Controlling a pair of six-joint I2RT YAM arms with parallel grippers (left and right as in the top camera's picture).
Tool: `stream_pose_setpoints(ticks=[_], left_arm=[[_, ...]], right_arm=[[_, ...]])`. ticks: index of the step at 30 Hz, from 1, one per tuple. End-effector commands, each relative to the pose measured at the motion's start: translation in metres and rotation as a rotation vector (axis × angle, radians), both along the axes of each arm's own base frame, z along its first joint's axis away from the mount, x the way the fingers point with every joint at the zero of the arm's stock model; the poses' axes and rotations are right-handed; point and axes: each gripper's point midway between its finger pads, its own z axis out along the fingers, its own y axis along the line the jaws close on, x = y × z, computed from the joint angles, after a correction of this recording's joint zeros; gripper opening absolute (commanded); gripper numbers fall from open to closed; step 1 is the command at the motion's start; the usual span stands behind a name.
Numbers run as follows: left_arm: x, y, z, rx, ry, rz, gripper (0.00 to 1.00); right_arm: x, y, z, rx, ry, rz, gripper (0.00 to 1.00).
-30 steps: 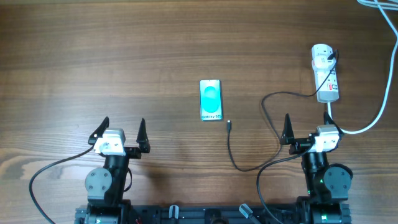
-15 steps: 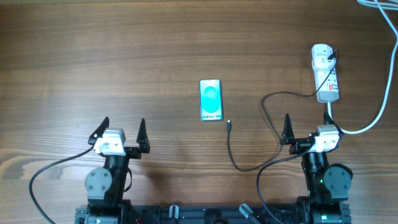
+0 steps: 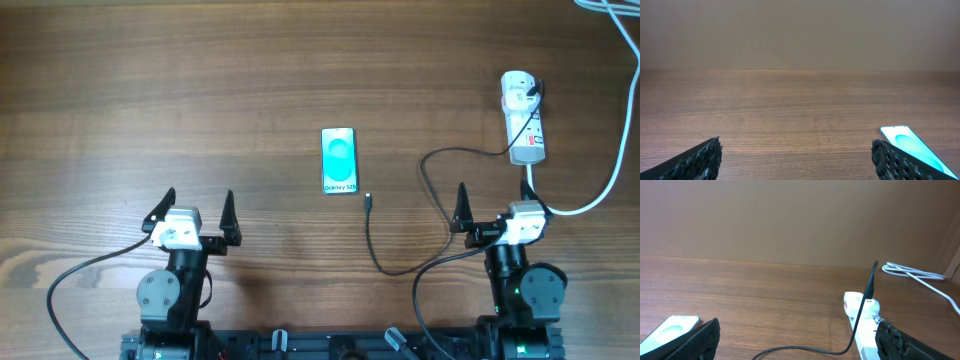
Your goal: Plug charger to phone and switch on socket
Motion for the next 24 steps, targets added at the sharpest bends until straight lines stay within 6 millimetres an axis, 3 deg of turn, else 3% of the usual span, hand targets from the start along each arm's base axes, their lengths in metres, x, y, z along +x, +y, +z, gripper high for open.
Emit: stream_pose_setpoints(ticks=[1, 3, 6, 9, 13, 16, 19, 24], left_arm=[[-0.001, -0.014, -0.001, -0.038, 0.002, -0.078, 1.0], [-0.007, -0.039, 0.003, -0.186, 0.014, -0.215, 1.0], [-0.017, -0.064, 0.011, -0.247, 0.012, -0.372, 1.0], [-0.034, -0.09, 0.048, -0.236, -0.123, -0.564, 1.0], [-0.051, -0.088, 0.107, -0.234, -0.377, -0.6, 1.0], [-0.064, -0.076, 0.15, -0.224, -0.552, -0.549, 1.0], [-0.072, -0.07, 0.18, -0.225, -0.603, -0.518, 1.0], [-0.054, -0.064, 0.22, -0.224, -0.501, -0.453, 1.0]], right_arm=[[0.0, -0.003, 0.002, 0.004, -0.01, -0.015, 1.0], [0.0, -0.003, 0.002, 0.004, -0.01, -0.015, 1.0], [0.0, -0.003, 0.002, 0.004, -0.01, -0.015, 1.0], [0.0, -0.003, 0.002, 0.004, -0.01, -0.015, 1.0], [0.0, -0.003, 0.002, 0.004, -0.01, -0.015, 1.0], [0.0, -0.003, 0.002, 0.004, -0.01, -0.015, 1.0], [0.0, -0.003, 0.002, 0.004, -0.01, -0.015, 1.0], [0.0, -0.003, 0.002, 0.004, -0.01, -0.015, 1.0]])
